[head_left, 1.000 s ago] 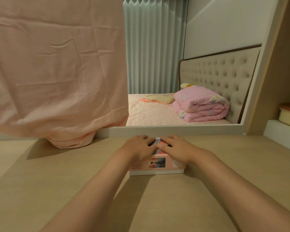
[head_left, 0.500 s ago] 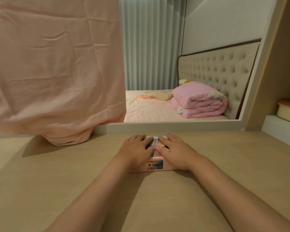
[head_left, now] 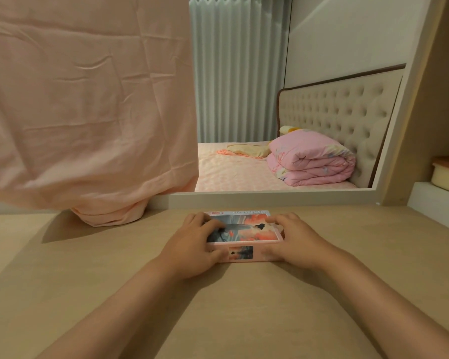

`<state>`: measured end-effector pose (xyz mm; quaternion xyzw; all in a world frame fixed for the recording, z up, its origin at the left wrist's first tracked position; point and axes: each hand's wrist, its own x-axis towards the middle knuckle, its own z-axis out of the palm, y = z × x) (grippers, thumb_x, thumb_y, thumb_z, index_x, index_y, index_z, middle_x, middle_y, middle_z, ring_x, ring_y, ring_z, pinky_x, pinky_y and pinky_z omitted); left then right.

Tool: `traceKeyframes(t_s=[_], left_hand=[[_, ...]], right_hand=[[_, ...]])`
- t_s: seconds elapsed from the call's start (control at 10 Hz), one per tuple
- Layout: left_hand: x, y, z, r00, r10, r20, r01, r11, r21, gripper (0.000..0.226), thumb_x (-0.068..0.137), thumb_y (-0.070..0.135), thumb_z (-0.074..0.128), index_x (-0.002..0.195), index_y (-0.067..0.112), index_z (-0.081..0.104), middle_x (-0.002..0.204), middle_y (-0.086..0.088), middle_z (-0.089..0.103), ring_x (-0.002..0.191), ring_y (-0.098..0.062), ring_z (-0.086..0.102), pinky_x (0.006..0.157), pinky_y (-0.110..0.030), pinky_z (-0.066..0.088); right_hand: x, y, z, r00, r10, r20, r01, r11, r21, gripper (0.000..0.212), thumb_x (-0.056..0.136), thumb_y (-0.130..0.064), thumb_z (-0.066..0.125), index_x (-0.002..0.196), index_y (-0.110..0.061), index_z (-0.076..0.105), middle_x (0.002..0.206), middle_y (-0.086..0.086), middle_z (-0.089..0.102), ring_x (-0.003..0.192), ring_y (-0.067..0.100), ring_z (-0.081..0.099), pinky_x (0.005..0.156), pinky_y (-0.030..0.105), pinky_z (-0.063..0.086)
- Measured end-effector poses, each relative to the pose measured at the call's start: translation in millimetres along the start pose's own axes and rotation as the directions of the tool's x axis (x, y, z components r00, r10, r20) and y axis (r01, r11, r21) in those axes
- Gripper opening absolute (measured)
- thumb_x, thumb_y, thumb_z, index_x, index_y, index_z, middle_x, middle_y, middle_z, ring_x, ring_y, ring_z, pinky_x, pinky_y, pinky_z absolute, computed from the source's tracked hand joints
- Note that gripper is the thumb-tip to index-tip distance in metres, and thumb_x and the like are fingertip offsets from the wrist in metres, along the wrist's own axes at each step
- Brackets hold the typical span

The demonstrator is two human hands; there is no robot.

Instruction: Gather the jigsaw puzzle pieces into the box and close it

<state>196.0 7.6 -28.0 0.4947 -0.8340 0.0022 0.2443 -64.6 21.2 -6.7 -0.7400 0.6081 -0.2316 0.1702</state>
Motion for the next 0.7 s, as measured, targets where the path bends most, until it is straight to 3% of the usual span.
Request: traceKeyframes(t_s=[0.2,0.3,0.5,0.6,0.7], left_hand=[[38,-18,18,0.997,-0.079,-0.004,0.079,0.996,-0.035,0.052,0.09,0.036,0.059,0.139,0.025,0.046,0.141,0.003,0.044,0.128,-0.017,0.036,0.108,-0.029,0.032],[55,-24,24,0.993,-0.118,0.012,0.118,0.992,-0.046,0.053,0.092,0.034,0.057,0.142,0.024,0.043,0.146,0.002,0.041,0.133,-0.019,0.035,0.111,-0.032,0.031],[77,-35,34,0.989,-0.139,0.048,0.141,0.989,-0.05,0.056,0.095,0.037,0.052,0.147,0.024,0.037,0.153,0.002,0.032,0.14,-0.018,0.025,0.116,-0.033,0.023],[78,-36,36,0.992,-0.122,0.044,0.124,0.991,-0.049,0.06,0.094,0.042,0.053,0.149,0.024,0.034,0.156,0.003,0.03,0.142,-0.017,0.023,0.117,-0.034,0.022],[77,-33,25,0.984,-0.166,0.061,0.172,0.979,-0.108,0.068,0.092,0.051,0.054,0.151,0.03,0.028,0.16,0.003,0.023,0.145,-0.019,0.019,0.118,-0.038,0.02]], right_hand=[[38,4,22,0.992,0.052,-0.117,-0.038,0.992,0.117,0.068,0.086,-0.027,0.073,0.147,-0.018,0.044,0.142,0.002,0.039,0.13,0.018,0.044,0.105,0.024,0.032],[60,7,31,0.987,0.055,-0.151,-0.036,0.991,0.125,0.064,0.089,-0.023,0.069,0.148,-0.016,0.043,0.144,0.003,0.041,0.13,0.019,0.045,0.105,0.024,0.032],[83,21,42,0.985,0.021,-0.174,-0.023,1.0,-0.01,0.06,0.096,-0.032,0.059,0.151,-0.023,0.036,0.153,-0.002,0.033,0.135,0.022,0.042,0.112,0.04,0.035],[82,26,42,0.986,-0.014,-0.166,0.005,0.999,-0.051,0.063,0.097,-0.037,0.056,0.153,-0.028,0.03,0.156,-0.004,0.03,0.138,0.021,0.038,0.112,0.04,0.032],[80,21,32,0.977,-0.009,-0.215,0.017,0.999,0.037,0.069,0.096,-0.047,0.053,0.156,-0.036,0.02,0.16,-0.005,0.024,0.145,0.021,0.028,0.116,0.044,0.027]])
